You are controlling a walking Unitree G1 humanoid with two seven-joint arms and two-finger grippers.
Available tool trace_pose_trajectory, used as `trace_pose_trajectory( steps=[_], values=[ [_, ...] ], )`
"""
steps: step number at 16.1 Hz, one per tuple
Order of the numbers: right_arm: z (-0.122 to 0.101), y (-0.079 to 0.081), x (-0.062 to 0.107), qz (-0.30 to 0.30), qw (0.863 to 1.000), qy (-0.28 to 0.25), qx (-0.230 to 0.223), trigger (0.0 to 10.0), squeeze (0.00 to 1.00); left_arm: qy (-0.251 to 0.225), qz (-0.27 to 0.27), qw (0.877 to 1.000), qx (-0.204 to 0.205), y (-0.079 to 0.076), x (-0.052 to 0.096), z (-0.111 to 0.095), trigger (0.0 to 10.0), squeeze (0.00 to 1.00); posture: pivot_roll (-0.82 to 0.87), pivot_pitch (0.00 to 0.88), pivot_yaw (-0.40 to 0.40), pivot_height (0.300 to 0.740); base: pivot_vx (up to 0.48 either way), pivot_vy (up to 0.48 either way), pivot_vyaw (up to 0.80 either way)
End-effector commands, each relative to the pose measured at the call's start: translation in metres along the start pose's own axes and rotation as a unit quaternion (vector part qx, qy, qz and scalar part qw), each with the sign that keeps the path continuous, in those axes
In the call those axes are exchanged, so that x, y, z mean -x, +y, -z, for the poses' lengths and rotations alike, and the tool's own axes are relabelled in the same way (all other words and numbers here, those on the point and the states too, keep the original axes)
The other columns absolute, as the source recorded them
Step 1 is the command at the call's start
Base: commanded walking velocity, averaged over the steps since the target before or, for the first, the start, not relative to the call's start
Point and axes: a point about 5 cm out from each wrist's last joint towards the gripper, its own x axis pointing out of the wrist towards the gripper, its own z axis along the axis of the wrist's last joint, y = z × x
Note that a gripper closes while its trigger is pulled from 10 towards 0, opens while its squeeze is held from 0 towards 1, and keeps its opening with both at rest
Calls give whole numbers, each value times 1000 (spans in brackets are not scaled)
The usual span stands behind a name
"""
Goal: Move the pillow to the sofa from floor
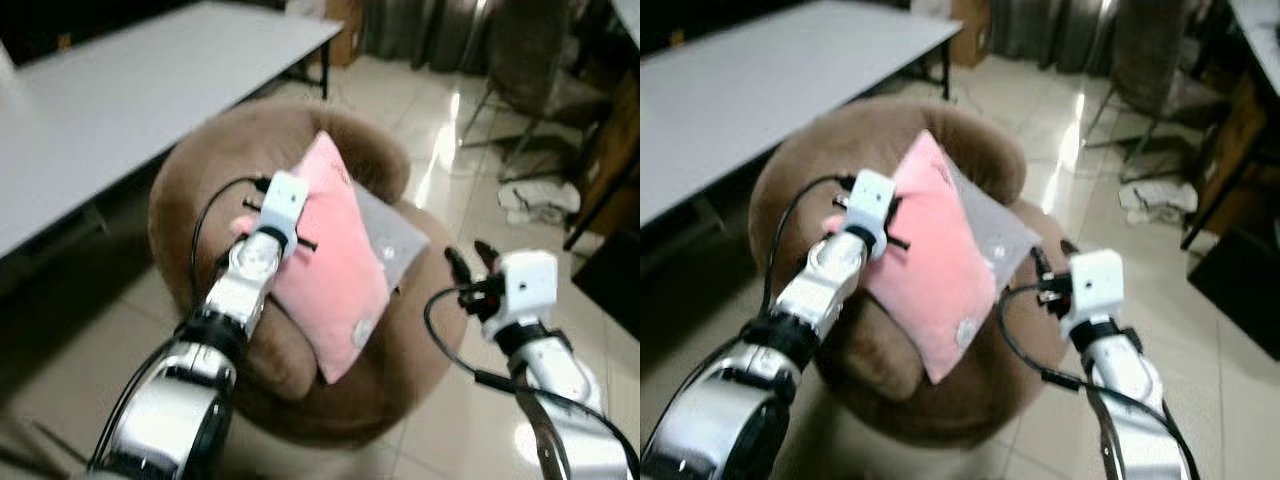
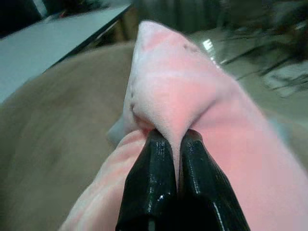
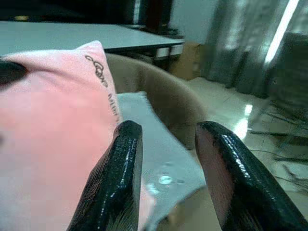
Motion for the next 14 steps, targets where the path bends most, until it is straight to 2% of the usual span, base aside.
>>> trace_pose_trajectory(
  steps=[1, 3, 5, 6, 7, 8, 12, 14],
  values=[
    [2, 5, 2, -30, 1000, 7, -1, 10000, 0, 33, -30, 999, -10, 1, -3, 6, 10000, 0, -32, 45, 0, 740, 0, 0, 0],
    [8, 12, 8, -80, 996, 30, 6, 10000, 0, 59, -56, 996, -42, 5, -6, 8, 10000, 0, -42, 48, 2, 740, 0, 0, 0],
    [14, 19, 18, -140, 989, 54, -7, 10000, 0, 80, -86, 991, -62, 14, -7, 10, 10000, 0, -47, 48, 5, 740, 0, 0, 0],
    [20, 24, 28, -188, 979, 79, -4, 10000, 0, 92, -96, 990, -57, 19, -8, 11, 10000, 455, -47, 48, 5, 740, 0, 0, 0],
    [23, 25, 33, -205, 975, 90, -4, 10000, 0, 96, -97, 989, -50, 20, -8, 12, 10000, 616, -51, 51, 5, 740, 0, 0, 0],
    [26, 23, 36, -210, 973, 99, 4, 10000, 0, 103, -97, 989, -38, 19, -8, 13, 10000, 1000, -55, 53, 4, 740, 0, 0, 0],
    [19, 10, 27, -150, 986, 74, 1, 10000, 0, 80, -88, 993, -11, 11, -13, 0, 10000, 1000, -58, 51, 5, 740, 0, 0, 0],
    [13, 5, 22, -128, 990, 55, 1, 10000, 0, 55, -109, 993, -4, 17, -16, -11, 10000, 1000, -59, 50, 4, 740, 0, 0, 0]
  ],
)
